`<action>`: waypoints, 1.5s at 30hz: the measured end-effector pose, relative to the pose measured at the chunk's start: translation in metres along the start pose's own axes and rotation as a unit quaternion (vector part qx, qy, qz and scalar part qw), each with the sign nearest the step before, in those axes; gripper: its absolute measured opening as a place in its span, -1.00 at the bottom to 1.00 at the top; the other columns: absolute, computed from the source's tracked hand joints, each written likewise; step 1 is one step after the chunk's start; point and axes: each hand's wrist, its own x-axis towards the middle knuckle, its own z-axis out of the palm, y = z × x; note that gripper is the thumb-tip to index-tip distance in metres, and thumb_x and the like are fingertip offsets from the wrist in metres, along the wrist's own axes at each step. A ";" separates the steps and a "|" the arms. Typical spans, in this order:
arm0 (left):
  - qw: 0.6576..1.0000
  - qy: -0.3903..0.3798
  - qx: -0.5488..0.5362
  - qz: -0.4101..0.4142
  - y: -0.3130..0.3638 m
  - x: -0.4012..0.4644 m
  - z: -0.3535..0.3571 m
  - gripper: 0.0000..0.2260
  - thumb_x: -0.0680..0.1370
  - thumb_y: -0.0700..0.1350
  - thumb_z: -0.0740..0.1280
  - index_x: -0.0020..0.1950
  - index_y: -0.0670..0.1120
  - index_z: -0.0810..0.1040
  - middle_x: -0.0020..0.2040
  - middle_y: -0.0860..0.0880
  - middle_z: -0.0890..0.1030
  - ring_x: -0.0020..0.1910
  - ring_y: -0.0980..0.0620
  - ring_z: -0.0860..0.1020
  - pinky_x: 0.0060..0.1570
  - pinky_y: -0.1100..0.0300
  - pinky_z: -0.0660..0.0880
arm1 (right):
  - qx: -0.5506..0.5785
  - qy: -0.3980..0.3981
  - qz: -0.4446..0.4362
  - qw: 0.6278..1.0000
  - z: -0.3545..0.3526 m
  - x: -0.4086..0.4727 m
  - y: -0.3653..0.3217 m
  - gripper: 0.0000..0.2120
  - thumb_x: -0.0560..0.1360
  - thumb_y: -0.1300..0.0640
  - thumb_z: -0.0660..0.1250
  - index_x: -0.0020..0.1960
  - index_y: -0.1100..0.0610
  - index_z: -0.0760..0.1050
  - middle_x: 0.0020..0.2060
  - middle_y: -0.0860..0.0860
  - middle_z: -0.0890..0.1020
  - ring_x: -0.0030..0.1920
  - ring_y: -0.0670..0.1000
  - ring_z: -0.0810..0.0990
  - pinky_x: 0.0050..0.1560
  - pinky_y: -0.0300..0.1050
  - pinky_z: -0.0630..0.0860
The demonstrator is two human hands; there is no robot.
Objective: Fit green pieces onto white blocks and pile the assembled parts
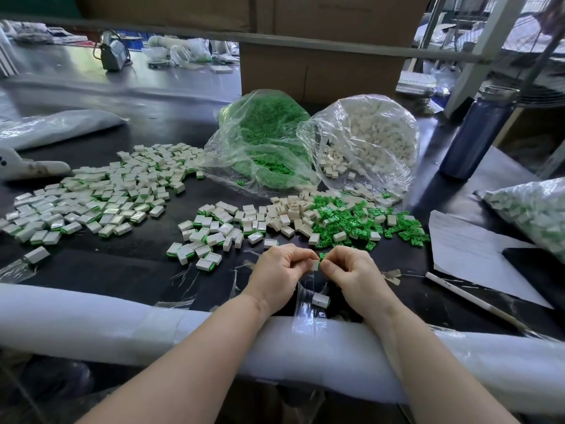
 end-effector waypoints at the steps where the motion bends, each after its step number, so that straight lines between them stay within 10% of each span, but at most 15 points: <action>1: 1.000 0.000 0.004 0.004 0.000 0.000 0.000 -0.87 0.52 -0.24 0.33 0.00 -0.14 0.65 -0.22 0.08 0.55 -0.14 0.14 0.51 0.01 0.35 0.43 | -0.003 0.000 -0.001 1.000 0.000 0.000 0.000 -0.76 0.49 0.25 0.33 -0.33 0.08 0.46 -0.47 -0.06 0.43 -0.42 -0.12 0.34 -0.35 -0.22 0.32; 22: 0.999 0.005 -0.053 -0.009 0.003 0.000 -0.001 -0.87 0.52 -0.28 0.32 -0.04 -0.15 0.66 -0.24 0.09 0.59 -0.23 0.26 0.54 -0.12 0.49 0.41 | 0.053 0.024 0.003 0.998 -0.001 -0.003 -0.005 -0.81 0.47 0.25 0.36 -0.31 0.08 0.54 -0.44 -0.03 0.54 -0.41 -0.10 0.45 -0.32 -0.22 0.43; 30: 0.999 -0.016 -0.040 -0.004 0.004 0.000 0.003 -0.82 0.50 -0.21 0.36 0.08 -0.04 0.55 -0.15 -0.12 0.58 -0.18 -0.10 0.56 -0.04 0.10 0.53 | 0.153 0.065 0.017 0.986 -0.004 -0.004 -0.005 -0.90 0.43 0.33 0.40 -0.22 0.18 0.55 -0.44 0.03 0.60 -0.46 -0.14 0.53 -0.40 -0.31 0.48; 37: 0.999 0.026 0.002 0.022 0.001 0.003 0.002 -0.86 0.48 -0.19 0.39 0.03 -0.12 0.60 -0.05 -0.03 0.55 -0.09 0.03 0.54 -0.01 0.33 0.48 | 0.159 0.059 -0.002 0.985 -0.005 -0.005 -0.005 -0.89 0.45 0.28 0.39 -0.19 0.09 0.60 -0.39 -0.07 0.66 -0.36 -0.17 0.60 -0.33 -0.34 0.50; 45: 1.000 0.007 -0.015 0.004 0.005 0.017 -0.002 -0.82 0.52 -0.12 0.35 0.06 -0.17 0.62 -0.06 -0.05 0.62 -0.06 0.08 0.56 0.01 0.33 0.47 | 0.064 0.076 -0.013 0.995 -0.008 0.009 -0.014 -0.85 0.47 0.20 0.39 -0.27 0.05 0.57 -0.39 0.00 0.64 -0.37 -0.05 0.55 -0.21 0.02 0.58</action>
